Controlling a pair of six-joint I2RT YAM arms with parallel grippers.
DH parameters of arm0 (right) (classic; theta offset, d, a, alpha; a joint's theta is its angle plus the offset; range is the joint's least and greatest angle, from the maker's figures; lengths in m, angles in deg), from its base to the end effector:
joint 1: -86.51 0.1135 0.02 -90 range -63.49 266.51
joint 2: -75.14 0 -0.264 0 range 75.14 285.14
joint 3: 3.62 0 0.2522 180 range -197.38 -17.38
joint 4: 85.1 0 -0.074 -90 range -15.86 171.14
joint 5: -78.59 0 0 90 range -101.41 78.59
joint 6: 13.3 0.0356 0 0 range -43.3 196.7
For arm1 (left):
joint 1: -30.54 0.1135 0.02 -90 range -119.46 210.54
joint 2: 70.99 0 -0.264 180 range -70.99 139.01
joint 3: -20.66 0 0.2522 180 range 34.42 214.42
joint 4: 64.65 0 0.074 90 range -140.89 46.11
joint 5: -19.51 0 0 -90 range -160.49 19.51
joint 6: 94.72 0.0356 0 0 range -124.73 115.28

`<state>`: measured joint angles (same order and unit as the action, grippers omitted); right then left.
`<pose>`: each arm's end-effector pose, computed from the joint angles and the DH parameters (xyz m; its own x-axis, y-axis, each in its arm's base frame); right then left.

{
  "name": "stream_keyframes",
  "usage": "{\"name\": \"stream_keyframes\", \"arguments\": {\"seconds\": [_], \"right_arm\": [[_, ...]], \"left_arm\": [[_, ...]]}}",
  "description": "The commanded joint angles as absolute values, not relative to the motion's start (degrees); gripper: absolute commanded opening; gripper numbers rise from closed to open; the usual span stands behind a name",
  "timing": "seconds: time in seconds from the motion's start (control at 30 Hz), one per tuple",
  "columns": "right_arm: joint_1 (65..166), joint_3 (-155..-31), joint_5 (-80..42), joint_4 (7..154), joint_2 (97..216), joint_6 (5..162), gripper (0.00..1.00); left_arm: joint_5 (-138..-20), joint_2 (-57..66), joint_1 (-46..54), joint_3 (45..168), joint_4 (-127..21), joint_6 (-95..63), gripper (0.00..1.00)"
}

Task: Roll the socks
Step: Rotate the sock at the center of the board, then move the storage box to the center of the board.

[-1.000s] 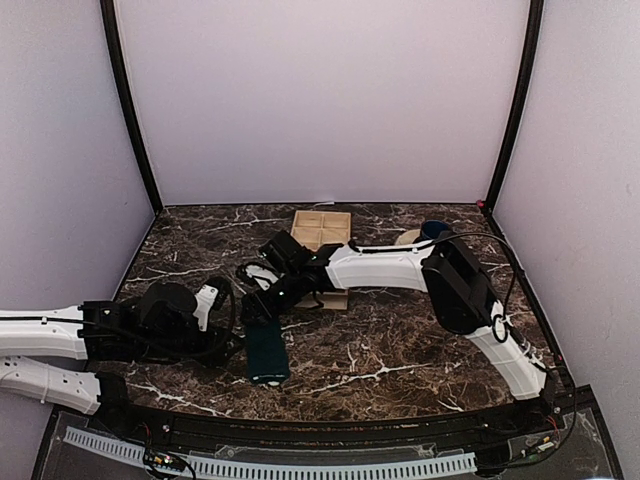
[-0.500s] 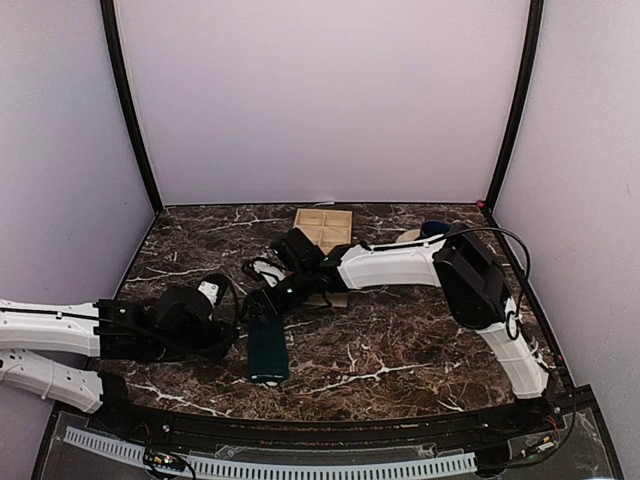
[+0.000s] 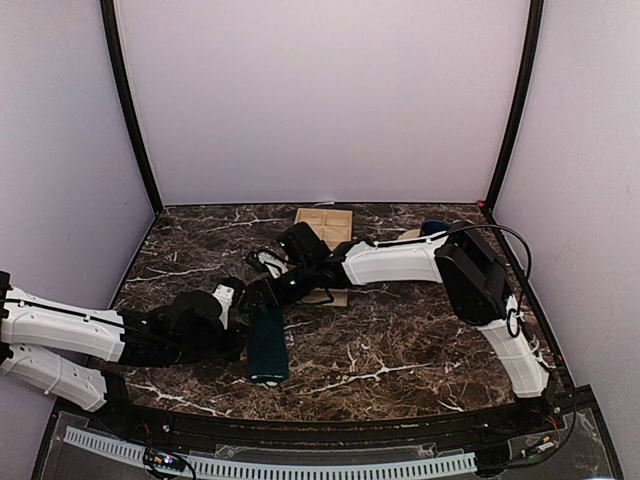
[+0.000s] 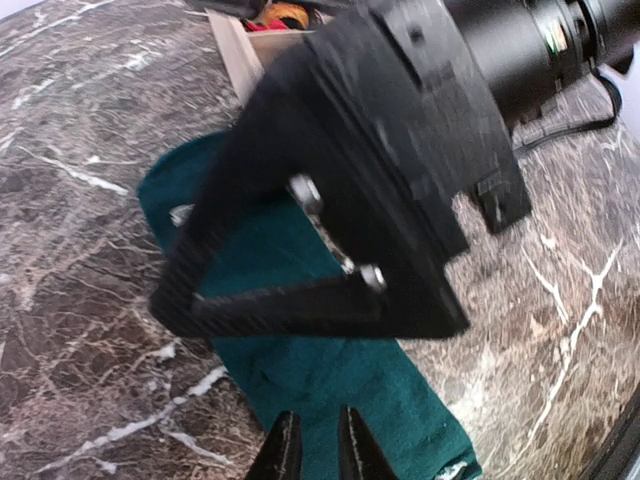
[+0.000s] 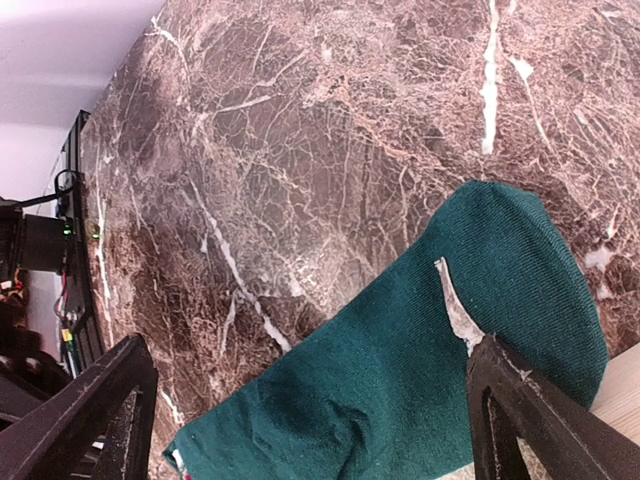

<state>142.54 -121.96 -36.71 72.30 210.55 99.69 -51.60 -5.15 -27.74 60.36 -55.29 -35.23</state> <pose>0.2840 0.4487 0.1570 -0.6930 -0.3966 -0.6020 -0.7201 0.4207 0.5518 0.1286 -0.1862 0.1807 -0.6013 0.0592 -0.7968 0.4190 0.8725 -0.2513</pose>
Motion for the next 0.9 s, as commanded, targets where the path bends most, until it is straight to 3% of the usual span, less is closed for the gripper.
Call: {"name": "stream_keyframes", "arguments": {"seconds": [0.0, 0.33, 0.67, 0.87], "right_arm": [[141.41, -123.64, -38.21, 74.97, 210.27, 102.94, 1.0], [140.79, -123.12, -39.98, 76.73, 210.11, 106.09, 1.0], [140.32, -123.71, -41.43, 77.66, 210.12, 107.72, 1.0], [139.64, -122.17, -40.85, 78.47, 206.81, 106.63, 1.0]], "left_arm": [[-57.63, -3.8, -27.77, 58.06, -62.64, -34.15, 0.15], [-56.42, 4.63, -33.33, 61.65, -61.23, -33.56, 0.12], [-52.36, 12.39, -35.26, 66.18, -53.0, -38.16, 0.0], [-50.81, 6.59, -35.28, 64.59, -52.51, -39.47, 0.01]]}}
